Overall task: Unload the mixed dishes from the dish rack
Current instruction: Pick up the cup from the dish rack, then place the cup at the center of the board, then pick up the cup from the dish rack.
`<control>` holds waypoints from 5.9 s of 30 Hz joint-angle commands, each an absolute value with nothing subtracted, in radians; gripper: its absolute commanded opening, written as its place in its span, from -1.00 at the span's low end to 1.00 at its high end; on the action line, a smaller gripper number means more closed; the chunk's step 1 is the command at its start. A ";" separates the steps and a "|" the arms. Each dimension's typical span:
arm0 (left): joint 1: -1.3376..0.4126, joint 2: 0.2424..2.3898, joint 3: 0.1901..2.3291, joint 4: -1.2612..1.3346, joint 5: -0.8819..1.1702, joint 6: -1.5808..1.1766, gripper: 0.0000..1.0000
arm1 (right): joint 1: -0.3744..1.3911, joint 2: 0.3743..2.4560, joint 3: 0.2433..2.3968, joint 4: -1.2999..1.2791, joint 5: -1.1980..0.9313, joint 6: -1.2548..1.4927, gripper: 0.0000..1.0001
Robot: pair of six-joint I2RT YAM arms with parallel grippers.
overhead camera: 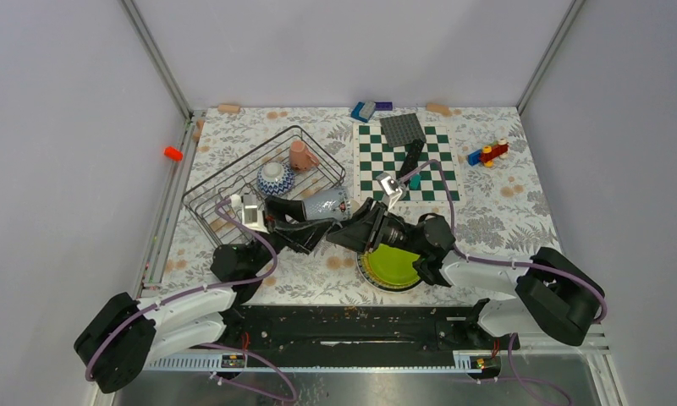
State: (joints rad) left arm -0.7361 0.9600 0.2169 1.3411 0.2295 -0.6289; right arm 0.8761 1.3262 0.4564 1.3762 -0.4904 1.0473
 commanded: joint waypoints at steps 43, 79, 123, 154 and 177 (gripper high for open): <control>-0.842 0.549 0.328 0.353 -0.494 -0.534 0.97 | 0.878 0.890 0.561 0.283 -0.213 0.331 -1.00; -0.840 0.739 0.530 0.019 -0.732 -0.598 0.97 | 1.039 1.472 0.843 -0.030 0.050 0.023 -0.78; -0.473 1.296 1.003 -0.096 -0.304 -0.489 0.97 | 1.037 0.819 0.467 0.207 0.500 0.207 0.99; -0.260 1.953 1.642 -0.380 -0.011 -0.310 0.90 | 0.864 0.884 0.490 0.126 0.394 0.356 0.99; -0.255 2.110 1.790 -0.480 0.033 -0.279 0.48 | 0.851 0.941 0.505 0.128 0.412 0.336 0.99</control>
